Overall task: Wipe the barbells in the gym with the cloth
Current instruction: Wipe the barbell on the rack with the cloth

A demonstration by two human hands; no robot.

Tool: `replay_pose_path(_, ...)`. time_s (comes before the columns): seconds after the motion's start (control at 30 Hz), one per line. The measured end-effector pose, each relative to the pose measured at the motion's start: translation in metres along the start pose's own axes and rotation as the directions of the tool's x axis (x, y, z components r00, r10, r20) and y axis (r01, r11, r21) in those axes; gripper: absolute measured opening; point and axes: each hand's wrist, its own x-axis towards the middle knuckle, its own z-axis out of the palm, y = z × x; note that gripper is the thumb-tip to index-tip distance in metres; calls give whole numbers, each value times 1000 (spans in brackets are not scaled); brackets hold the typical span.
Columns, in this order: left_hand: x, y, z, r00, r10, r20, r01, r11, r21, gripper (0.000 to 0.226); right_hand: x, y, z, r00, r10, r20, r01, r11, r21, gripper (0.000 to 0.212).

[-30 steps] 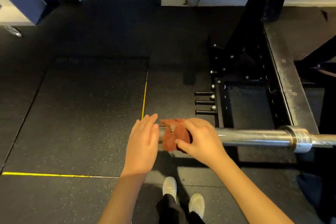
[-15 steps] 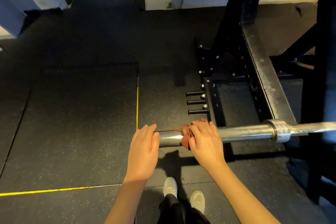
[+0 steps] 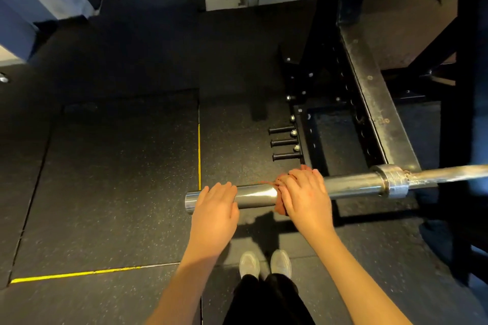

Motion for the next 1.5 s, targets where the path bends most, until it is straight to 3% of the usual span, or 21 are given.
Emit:
replay_pose_path(0.07,-1,4,0,1000,5,16,-6,997,81,14,-4,8,-6,992,106,-75,-104,994,27,29)
replay_pose_path(0.13,-1,12,5,998,-2,55,-3,996,91,38,-1,-6,-7,946,283,-156,-268,957,112,33)
replay_pose_path(0.2,-1,20,13,998,9,66,-15,996,84,47,2,-22,-5,926,353,-131,-333,930,156,30)
replay_pose_path(0.3,-2,27,19,997,-28,78,19,993,113,44,-7,1,-5,994,80,-81,-70,991,117,30)
replay_pose_path(0.37,-3,28,20,996,-52,76,42,991,125,48,-15,32,-17,999,-34,-40,37,995,94,34)
replay_pose_path(0.47,-4,25,20,998,-37,46,31,992,121,49,-13,82,-39,997,38,64,-41,998,49,25)
replay_pose_path(0.57,-3,25,20,999,-40,15,38,992,124,51,-15,123,-48,975,111,192,-89,989,-117,39)
replay_pose_path(0.67,-5,29,21,998,-59,2,59,993,107,50,-20,111,-40,971,228,69,-214,963,-164,34)
replay_pose_path(0.73,-5,30,24,997,-73,-17,74,993,89,51,-18,73,-25,920,386,-72,-387,922,4,24)
replay_pose_path(0.77,-6,30,25,997,-77,-25,78,994,82,51,-16,57,-19,909,405,-102,-395,913,105,28)
replay_pose_path(0.8,-6,30,26,997,-78,-26,79,994,75,52,-17,49,-15,930,350,-110,-331,931,156,31)
replay_pose_path(0.87,-6,30,26,996,-82,-28,84,994,70,53,-24,58,-17,995,82,-58,-74,990,124,33)
replay_pose_path(0.93,-6,30,24,995,-96,-33,98,993,69,53,-27,93,-31,993,-111,41,109,993,54,32)
replay_pose_path(1.03,-5,29,22,994,-103,-25,105,993,51,53,-23,138,-49,991,-61,119,71,994,-83,30)
replay_pose_path(1.1,-6,28,23,994,-110,-23,111,993,33,54,-24,131,-48,993,92,69,-82,987,-140,28)
replay_pose_path(1.2,-7,28,25,992,-122,-22,122,993,4,55,-26,81,-35,932,361,-28,-360,933,26,27)
replay_pose_path(1.27,-7,27,26,992,-122,-27,121,992,-15,55,-36,62,-25,965,264,0,-263,963,63,38)
replay_pose_path(1.37,-6,24,25,996,-80,-46,79,997,-26,51,-24,88,-41,986,-61,155,61,998,1,55)
replay_pose_path(1.43,-6,21,25,997,-43,-64,42,999,-23,47,-6,118,-54,976,-65,208,87,991,-98,56)
replay_pose_path(1.5,-7,18,25,997,-14,-78,12,1000,-21,45,-1,133,-57,985,70,157,-48,989,-142,52)
